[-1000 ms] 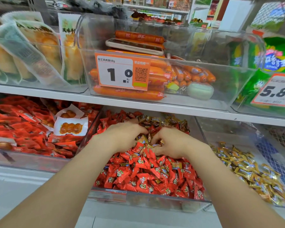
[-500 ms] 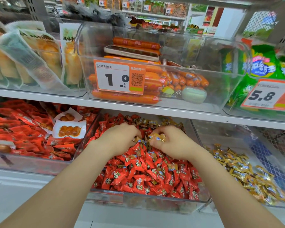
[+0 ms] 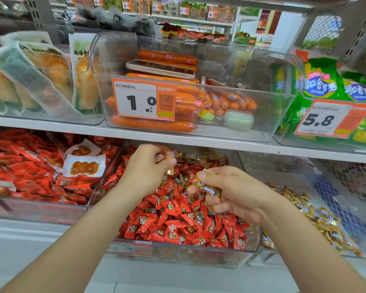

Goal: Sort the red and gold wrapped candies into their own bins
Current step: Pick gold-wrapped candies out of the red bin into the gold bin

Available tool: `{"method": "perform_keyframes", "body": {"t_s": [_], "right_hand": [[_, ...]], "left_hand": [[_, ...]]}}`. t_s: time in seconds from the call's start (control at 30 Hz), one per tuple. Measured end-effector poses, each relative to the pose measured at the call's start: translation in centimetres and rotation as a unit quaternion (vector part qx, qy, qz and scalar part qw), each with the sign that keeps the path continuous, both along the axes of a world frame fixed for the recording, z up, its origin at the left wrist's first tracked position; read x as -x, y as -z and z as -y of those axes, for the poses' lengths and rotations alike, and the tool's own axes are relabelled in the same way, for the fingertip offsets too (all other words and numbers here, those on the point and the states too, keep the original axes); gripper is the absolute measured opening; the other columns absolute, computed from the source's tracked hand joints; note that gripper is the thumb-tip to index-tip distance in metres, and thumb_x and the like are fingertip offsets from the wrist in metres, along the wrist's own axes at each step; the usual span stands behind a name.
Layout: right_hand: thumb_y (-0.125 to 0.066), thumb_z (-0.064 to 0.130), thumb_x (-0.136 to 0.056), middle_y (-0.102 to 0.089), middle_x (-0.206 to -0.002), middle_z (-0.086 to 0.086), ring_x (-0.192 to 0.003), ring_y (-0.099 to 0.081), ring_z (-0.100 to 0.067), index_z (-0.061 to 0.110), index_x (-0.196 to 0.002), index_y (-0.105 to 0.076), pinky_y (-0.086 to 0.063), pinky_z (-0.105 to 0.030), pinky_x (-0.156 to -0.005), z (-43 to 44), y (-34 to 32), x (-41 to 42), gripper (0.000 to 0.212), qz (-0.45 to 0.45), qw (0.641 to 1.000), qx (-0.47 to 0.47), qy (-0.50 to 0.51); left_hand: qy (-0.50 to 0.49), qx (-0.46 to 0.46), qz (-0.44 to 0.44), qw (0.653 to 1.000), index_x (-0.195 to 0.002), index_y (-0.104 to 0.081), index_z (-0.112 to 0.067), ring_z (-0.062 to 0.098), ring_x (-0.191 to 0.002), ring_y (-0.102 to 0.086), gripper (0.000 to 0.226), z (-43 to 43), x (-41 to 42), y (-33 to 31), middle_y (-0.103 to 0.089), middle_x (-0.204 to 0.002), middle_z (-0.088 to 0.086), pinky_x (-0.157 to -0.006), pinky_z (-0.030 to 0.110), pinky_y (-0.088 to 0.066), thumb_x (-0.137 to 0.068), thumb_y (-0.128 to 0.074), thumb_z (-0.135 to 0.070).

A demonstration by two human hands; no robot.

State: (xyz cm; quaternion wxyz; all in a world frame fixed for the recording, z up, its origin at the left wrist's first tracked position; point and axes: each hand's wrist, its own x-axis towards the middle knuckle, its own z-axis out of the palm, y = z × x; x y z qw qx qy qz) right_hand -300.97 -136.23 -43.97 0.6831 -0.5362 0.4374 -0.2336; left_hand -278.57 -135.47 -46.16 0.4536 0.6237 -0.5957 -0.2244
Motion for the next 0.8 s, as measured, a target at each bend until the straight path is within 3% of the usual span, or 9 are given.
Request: {"method": "perform_keyframes", "body": {"t_s": [0.13,0.23,0.37,0.43,0.53,0.6,0.7,0.8], "right_hand": [[-0.058,0.017,-0.104,-0.066,-0.086,-0.015,-0.05,-0.032,-0.011,0.005,-0.113,-0.058,-0.02,-0.019,-0.037,-1.4,-1.2,2.8,0.015,0.036,0.998,-0.034,0.043],[-0.055,0.019,-0.097,-0.055,-0.079,-0.01,-0.049,-0.025,-0.012,0.009,-0.11,-0.064,-0.014,-0.019,-0.037,-1.9,-1.5,6.5,0.019,0.056,0.993,-0.032,0.097],[-0.059,0.017,-0.096,-0.059,-0.085,-0.013,-0.052,-0.03,-0.014,0.009,-0.107,-0.063,-0.017,-0.022,-0.04,-1.5,0.0,11.9,0.014,0.001,0.966,0.026,0.257],[-0.056,0.015,-0.1,-0.058,-0.087,-0.013,-0.056,-0.035,-0.016,0.01,-0.105,-0.061,-0.024,-0.025,-0.043,-1.3,0.8,14.5,0.008,-0.014,0.94,0.047,0.338],[-0.051,0.016,-0.104,-0.052,-0.091,-0.008,-0.064,-0.046,-0.019,0.011,-0.105,-0.058,-0.038,-0.036,-0.061,-0.7,2.6,18.2,0.008,-0.074,0.915,0.081,0.388],[-0.053,0.022,-0.104,-0.062,-0.102,-0.007,-0.078,-0.058,-0.023,0.012,-0.114,-0.063,-0.044,-0.036,-0.069,-0.4,3.7,20.3,0.017,-0.094,0.919,0.091,0.371],[-0.051,0.023,-0.108,-0.068,-0.126,0.003,-0.114,-0.064,-0.017,0.02,-0.132,-0.067,-0.05,-0.031,-0.083,-0.7,4.6,22.8,0.029,-0.107,0.935,0.096,0.323],[-0.049,0.012,-0.105,-0.069,-0.123,0.011,-0.115,-0.06,-0.001,0.024,-0.124,-0.075,-0.046,-0.027,-0.094,-1.8,4.4,24.5,0.034,-0.144,0.935,0.138,0.292]], "left_hand": [[0.027,-0.058,-0.192,0.979,-0.103,-0.079,-0.025,0.0,-0.07,-0.059,0.013,-2.7,2.1,0.0,-0.069,-0.076,-0.017,-0.071,0.023,-0.045,-0.099,-0.071,-0.017],[0.074,-0.119,-0.304,0.942,-0.107,-0.078,-0.019,0.014,-0.071,-0.051,0.014,-4.0,4.5,-0.8,-0.063,-0.078,-0.005,-0.064,0.026,-0.041,-0.101,-0.067,-0.014],[0.143,-0.179,-0.353,0.907,-0.114,-0.074,-0.011,0.007,-0.061,-0.05,0.016,-5.7,9.9,-2.1,-0.061,-0.073,-0.004,-0.059,0.024,-0.04,-0.102,-0.064,-0.01],[0.185,-0.182,-0.325,0.909,-0.112,-0.074,-0.011,0.006,-0.059,-0.051,0.015,-6.4,13.4,-2.5,-0.061,-0.072,-0.004,-0.06,0.024,-0.039,-0.102,-0.063,-0.009],[0.191,-0.109,-0.195,0.956,-0.103,-0.076,-0.018,0.004,-0.061,-0.054,0.013,-5.6,18.8,-2.6,-0.065,-0.072,-0.009,-0.062,0.02,-0.045,-0.102,-0.065,-0.01],[0.163,-0.043,-0.123,0.978,-0.098,-0.075,-0.022,0.005,-0.063,-0.057,0.013,-4.0,22.5,-2.3,-0.065,-0.071,-0.014,-0.065,0.024,-0.049,-0.1,-0.067,-0.013],[0.121,-0.019,-0.013,0.992,-0.099,-0.075,-0.026,0.007,-0.084,-0.065,0.01,-1.3,26.9,-1.2,-0.072,-0.089,-0.013,-0.075,0.026,-0.046,-0.097,-0.067,-0.019],[0.151,-0.072,0.051,0.985,-0.102,-0.074,-0.027,0.015,-0.094,-0.068,0.012,0.8,29.5,0.4,-0.073,-0.095,-0.01,-0.082,0.026,-0.052,-0.093,-0.069,-0.021]]}}
